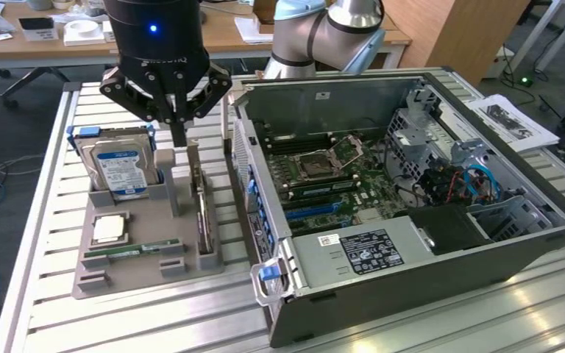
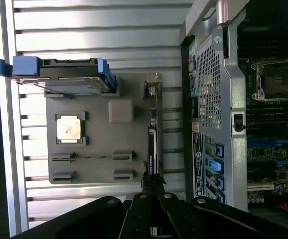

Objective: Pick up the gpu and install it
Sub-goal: 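Pick up the gpu and move the gpu toward the slot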

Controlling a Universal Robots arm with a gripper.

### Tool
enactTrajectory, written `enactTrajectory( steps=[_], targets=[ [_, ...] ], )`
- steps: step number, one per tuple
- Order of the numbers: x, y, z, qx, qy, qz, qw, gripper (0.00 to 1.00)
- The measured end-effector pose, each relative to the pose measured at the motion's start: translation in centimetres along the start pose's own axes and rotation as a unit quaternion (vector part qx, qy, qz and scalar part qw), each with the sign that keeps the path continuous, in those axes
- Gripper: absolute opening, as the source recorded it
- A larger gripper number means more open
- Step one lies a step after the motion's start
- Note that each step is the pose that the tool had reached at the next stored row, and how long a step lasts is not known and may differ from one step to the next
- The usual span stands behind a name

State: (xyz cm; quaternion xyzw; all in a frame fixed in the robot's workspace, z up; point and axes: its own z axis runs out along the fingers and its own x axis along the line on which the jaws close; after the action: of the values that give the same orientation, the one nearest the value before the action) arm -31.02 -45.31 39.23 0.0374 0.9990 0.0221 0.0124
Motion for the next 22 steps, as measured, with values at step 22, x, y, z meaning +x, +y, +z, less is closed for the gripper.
enactTrajectory(
  steps=[22],
  targets=[
    [0.0,0.0,0.0,0.0,0.0001,0.0,1.0,0.47]
  ],
)
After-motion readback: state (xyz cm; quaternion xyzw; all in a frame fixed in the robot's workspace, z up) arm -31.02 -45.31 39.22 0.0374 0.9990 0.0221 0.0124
